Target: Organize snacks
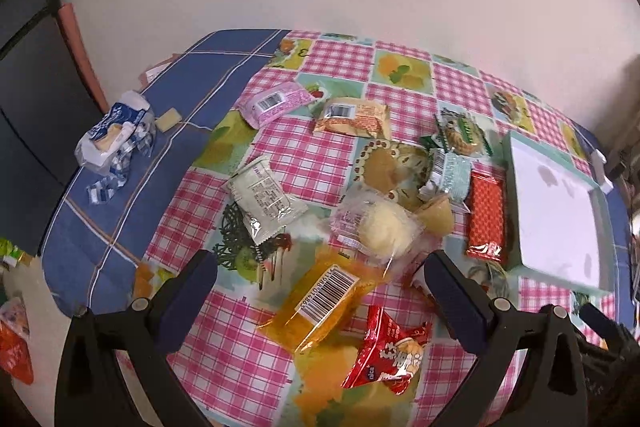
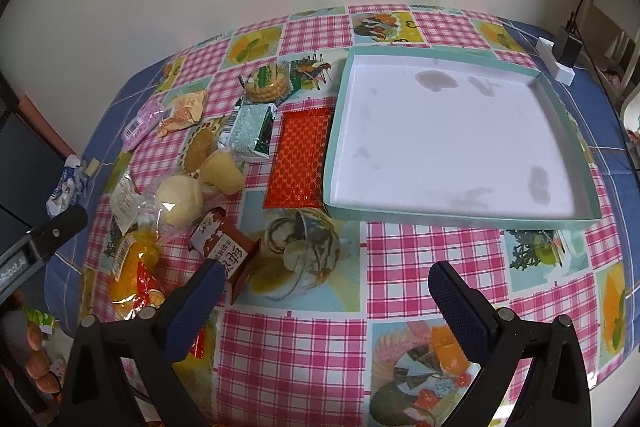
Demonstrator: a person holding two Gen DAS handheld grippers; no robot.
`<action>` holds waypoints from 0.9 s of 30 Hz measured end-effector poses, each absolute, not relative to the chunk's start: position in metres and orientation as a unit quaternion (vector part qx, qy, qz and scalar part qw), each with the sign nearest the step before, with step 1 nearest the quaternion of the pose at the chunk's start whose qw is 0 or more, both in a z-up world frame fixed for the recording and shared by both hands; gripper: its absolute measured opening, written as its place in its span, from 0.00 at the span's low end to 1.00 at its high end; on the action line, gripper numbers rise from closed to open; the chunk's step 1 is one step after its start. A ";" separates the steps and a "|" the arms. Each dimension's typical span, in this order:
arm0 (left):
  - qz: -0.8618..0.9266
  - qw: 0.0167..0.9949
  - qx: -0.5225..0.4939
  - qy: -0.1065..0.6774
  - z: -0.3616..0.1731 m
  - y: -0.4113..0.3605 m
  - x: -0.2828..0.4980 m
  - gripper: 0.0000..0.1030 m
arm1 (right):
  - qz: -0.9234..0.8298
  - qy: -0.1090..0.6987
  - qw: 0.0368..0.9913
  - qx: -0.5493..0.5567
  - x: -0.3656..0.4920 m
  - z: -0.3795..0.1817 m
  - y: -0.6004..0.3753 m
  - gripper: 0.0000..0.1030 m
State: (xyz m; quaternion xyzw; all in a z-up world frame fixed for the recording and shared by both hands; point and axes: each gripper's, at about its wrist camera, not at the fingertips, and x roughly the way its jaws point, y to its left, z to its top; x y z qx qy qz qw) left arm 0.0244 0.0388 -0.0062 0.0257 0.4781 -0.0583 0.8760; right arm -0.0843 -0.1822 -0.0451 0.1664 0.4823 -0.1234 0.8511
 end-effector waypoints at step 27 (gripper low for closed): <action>-0.034 0.858 0.039 0.510 -0.035 0.023 0.025 1.00 | -0.126 0.496 0.846 0.149 -0.067 -0.050 -0.181 1.00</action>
